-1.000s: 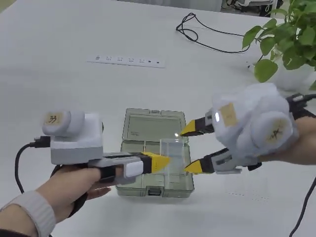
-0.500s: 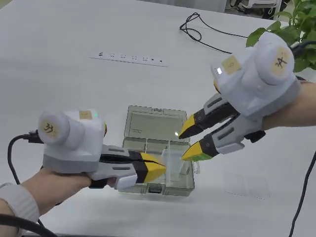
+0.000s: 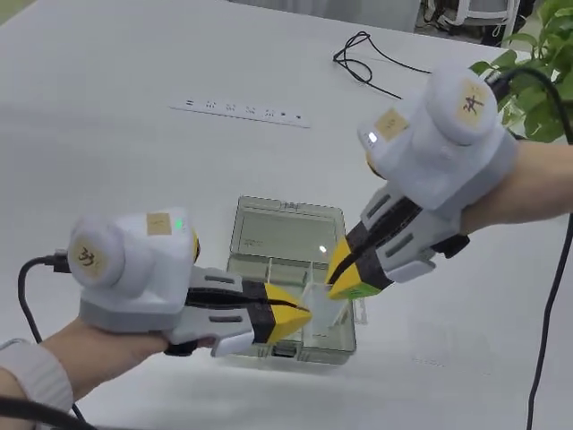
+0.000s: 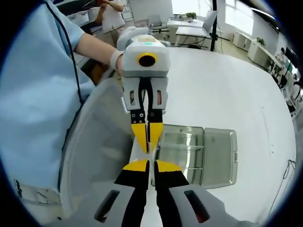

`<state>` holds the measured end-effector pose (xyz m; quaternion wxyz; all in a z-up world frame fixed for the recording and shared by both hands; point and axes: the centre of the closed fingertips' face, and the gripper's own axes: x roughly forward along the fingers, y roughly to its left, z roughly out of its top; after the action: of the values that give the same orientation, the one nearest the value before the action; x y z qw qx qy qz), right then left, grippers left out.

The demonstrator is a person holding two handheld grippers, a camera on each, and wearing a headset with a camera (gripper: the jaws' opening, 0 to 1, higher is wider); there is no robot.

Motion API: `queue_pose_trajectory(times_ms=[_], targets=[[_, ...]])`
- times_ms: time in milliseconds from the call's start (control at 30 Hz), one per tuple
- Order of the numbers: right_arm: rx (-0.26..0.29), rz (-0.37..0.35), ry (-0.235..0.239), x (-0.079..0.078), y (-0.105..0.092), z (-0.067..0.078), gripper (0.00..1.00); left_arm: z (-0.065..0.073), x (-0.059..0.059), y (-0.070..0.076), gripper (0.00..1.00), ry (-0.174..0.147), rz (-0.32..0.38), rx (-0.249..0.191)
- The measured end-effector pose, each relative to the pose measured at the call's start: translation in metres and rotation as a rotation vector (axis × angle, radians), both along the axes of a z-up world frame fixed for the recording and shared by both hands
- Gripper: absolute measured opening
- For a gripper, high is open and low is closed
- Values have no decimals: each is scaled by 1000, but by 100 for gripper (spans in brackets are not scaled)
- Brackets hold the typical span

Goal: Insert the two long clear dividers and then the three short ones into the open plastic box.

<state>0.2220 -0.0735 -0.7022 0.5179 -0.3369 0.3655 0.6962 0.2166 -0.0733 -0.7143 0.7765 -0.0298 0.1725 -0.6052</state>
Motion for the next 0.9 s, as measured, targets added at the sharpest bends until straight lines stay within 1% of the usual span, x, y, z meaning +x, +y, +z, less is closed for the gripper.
queue_pose_trajectory(times_ms=[100, 267, 300, 467, 600, 700, 767, 833, 867, 900], targets=[[-11, 16, 10, -2, -1, -1, 5, 1, 0, 0, 0, -8, -4, -5], [-25, 55, 18, -7, 1, -1, 3, 0, -2, 0, 0, -15, -21, 3], [-30, 62, 8, -7, 2, -2, 3, -1, -2, 1, 0, -18, -21, 11], [-57, 71, 5, -11, 6, -5, 2, -5, -3, 3, 0, -20, -36, 40], [-74, 80, -8, -10, 8, -7, 2, -8, -3, 5, 0, -17, -35, 55], [-78, 74, -7, -9, 10, -8, 2, -9, -2, 7, 0, -16, -23, 58], [-81, 76, -11, -8, 11, -9, 2, -10, -1, 8, 0, -6, -14, 55], [-82, 74, -15, -7, 12, -10, 2, -11, 0, 9, 0, -7, -5, 56], [-83, 64, -11, -6, 13, -10, 2, -11, 3, 11, 0, -3, 11, 57], [-82, 59, -10, -5, 14, -10, 2, -11, 5, 14, 0, 11, 28, 53]])
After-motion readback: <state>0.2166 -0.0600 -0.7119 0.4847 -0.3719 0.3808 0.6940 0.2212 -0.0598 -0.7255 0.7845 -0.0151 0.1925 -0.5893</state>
